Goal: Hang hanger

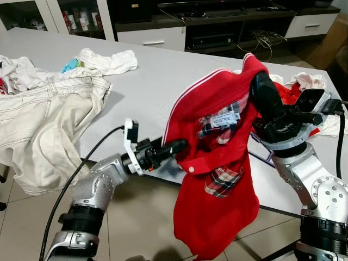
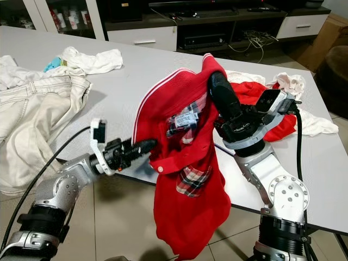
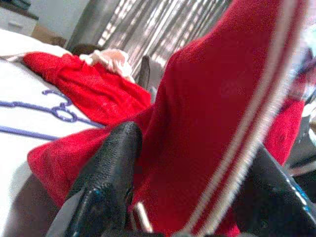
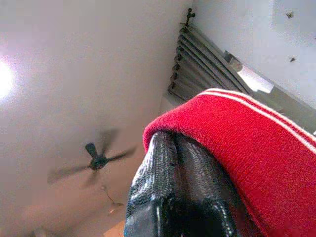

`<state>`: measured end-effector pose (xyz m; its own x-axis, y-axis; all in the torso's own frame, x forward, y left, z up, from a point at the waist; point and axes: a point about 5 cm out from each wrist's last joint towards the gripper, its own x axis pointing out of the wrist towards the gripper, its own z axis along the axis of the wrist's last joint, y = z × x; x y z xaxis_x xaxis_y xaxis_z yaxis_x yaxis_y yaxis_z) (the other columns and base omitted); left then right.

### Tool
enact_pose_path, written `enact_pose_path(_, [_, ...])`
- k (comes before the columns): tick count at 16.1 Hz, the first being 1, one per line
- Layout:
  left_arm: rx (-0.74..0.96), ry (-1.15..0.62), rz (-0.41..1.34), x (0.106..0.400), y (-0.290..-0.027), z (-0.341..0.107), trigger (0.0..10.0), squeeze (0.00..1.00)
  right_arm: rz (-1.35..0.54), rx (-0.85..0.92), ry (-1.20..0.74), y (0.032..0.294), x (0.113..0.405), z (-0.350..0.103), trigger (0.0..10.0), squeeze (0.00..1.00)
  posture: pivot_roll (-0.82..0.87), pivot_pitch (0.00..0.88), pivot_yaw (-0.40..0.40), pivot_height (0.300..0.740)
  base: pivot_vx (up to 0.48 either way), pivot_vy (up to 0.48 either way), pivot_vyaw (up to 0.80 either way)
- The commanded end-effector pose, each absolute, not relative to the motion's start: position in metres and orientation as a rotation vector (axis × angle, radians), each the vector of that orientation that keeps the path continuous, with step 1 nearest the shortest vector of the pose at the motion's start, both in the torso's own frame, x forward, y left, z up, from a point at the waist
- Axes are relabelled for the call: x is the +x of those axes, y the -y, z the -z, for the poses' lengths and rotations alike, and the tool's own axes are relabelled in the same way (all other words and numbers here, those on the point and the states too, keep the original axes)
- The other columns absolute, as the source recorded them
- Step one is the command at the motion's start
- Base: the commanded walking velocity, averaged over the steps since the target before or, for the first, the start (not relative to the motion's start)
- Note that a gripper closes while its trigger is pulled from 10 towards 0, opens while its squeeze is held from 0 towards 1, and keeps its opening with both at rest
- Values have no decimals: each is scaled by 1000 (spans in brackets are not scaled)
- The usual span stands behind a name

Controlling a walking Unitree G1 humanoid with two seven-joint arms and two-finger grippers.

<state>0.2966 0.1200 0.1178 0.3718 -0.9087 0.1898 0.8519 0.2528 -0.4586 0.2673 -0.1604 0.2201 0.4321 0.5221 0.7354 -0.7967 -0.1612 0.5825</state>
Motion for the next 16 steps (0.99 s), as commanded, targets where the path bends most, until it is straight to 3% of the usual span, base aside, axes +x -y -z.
enact_pose_path(1, [-480,-140,1203,297,-119,-117,3412,0,-1181,1268,320,163,270,-226,0,0,-54,0,25,740,0,0,0])
enact_pose_path(2, [-452,-166,1190,296,-119,-114,9647,0,-1169,1270,326,165,272,-227,0,0,-53,0,24,740,0,0,0])
enact_pose_path(3, [-435,-181,1174,296,-119,-111,10000,0,-1162,1270,328,167,273,-227,0,0,-53,0,24,740,0,0,0])
enact_pose_path(9, [-428,-149,1105,304,-124,-113,10000,0,-1163,1261,315,165,274,-226,0,0,-49,0,21,740,0,0,0])
enact_pose_path(10, [-431,-143,1106,304,-123,-115,5373,0,-1166,1259,314,164,273,-226,0,0,-50,0,22,740,0,0,0])
enact_pose_path(11, [-440,-120,1113,305,-122,-118,3608,0,-1169,1259,316,164,273,-227,0,0,-50,0,22,740,0,0,0])
enact_pose_path(12, [-444,-115,1113,306,-122,-119,0,0,-1171,1257,316,164,273,-227,0,0,-52,0,23,740,0,0,0])
enact_pose_path(14, [-462,-102,1123,305,-122,-120,0,0,-1171,1248,315,164,273,-227,0,0,-53,0,24,740,0,0,0])
enact_pose_path(15, [-469,-97,1124,305,-123,-120,0,0,-1154,1242,307,164,274,-226,1490,0,-54,0,25,740,0,0,0])
enact_pose_path(16, [-476,-93,1123,305,-123,-120,0,0,-1134,1238,301,164,275,-224,10000,0,-54,0,25,740,0,0,0])
